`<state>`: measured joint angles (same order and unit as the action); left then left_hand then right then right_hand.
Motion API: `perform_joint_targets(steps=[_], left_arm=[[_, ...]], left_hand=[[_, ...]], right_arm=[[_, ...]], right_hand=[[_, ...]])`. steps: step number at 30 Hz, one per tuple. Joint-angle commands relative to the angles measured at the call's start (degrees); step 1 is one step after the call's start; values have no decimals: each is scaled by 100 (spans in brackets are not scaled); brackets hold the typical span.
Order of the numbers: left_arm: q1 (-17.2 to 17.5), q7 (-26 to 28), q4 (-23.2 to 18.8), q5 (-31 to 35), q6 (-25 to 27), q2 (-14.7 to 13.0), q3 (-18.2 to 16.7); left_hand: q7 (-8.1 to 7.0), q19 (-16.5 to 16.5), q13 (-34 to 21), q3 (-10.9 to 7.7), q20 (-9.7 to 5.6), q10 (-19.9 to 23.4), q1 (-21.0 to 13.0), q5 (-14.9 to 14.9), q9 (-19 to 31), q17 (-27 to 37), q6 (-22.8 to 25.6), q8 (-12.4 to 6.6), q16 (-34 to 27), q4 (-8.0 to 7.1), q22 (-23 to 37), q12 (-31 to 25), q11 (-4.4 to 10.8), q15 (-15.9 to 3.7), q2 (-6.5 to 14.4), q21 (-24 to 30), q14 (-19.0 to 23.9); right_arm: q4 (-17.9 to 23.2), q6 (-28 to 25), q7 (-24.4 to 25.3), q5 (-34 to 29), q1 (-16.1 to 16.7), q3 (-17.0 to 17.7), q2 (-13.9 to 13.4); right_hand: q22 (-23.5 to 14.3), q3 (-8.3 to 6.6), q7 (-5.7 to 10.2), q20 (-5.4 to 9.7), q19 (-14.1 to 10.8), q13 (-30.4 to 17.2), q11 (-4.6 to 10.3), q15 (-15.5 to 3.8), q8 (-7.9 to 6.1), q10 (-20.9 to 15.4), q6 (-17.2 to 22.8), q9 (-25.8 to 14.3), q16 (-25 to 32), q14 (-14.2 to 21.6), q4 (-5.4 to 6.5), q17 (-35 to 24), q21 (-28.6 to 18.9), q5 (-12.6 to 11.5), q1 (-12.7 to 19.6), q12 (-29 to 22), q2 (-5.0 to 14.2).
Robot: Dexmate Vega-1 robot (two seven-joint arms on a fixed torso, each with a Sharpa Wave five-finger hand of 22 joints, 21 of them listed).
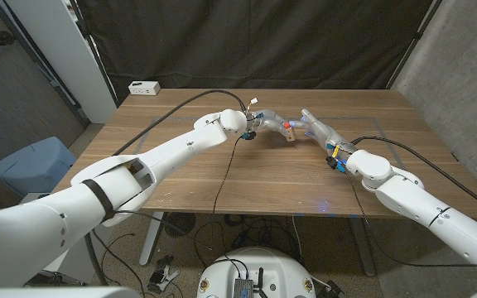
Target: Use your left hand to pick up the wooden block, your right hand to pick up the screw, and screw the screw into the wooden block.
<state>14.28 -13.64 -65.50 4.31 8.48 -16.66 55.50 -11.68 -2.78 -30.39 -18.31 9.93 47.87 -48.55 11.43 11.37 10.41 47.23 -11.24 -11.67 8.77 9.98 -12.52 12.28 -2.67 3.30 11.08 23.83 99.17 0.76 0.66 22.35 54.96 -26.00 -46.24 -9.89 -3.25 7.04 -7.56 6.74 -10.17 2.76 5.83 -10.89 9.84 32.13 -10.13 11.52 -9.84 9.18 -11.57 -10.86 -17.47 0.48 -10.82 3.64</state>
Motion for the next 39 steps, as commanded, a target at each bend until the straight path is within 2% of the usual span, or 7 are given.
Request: perform_joint_targets(steps=[1,18,31,39], left_arm=[[-13,0,65,-25,-38,34,5],[-30,-17,151,-42,-110,54,9],[-52,-29,140,-13,-121,52,24],[-45,-40,66,11,-71,33,35]], left_hand=[[116,-28,-24,-23,6,43,25,30,7,18,157,-32,-24,-21,22,14,2,-277,46,21,38],[123,-27,-24,-31,11,36,17,31,8,16,165,-35,-19,-16,22,16,1,-270,51,20,30],[131,-32,-25,-29,6,38,23,31,8,16,165,-35,-21,-17,22,15,2,-270,47,21,36],[123,-33,-26,-30,6,37,19,31,8,16,151,-30,-21,-14,22,15,1,-271,46,21,35]], right_arm=[[172,-43,57,-3,113,36,-58],[295,-65,58,-2,156,28,-69],[488,-94,264,110,404,318,-258],[424,25,249,162,448,422,-297]], right_hand=[[-1,46,7,-6,-21,-15,1,-4,-4,200,47,-16,49,-859,-1,-11,-28,-41,29,-19,110],[-1,60,4,-2,-23,-15,0,-2,-12,195,85,-16,47,-858,-3,-10,-26,-53,35,-16,123],[-1,70,2,-6,-29,-15,-9,-6,-9,171,85,-16,52,-841,-5,-9,-26,-59,38,-22,126],[0,78,-18,-10,-41,-15,-9,-7,-18,145,117,-17,56,-825,-7,-8,-29,-64,41,-29,128]])
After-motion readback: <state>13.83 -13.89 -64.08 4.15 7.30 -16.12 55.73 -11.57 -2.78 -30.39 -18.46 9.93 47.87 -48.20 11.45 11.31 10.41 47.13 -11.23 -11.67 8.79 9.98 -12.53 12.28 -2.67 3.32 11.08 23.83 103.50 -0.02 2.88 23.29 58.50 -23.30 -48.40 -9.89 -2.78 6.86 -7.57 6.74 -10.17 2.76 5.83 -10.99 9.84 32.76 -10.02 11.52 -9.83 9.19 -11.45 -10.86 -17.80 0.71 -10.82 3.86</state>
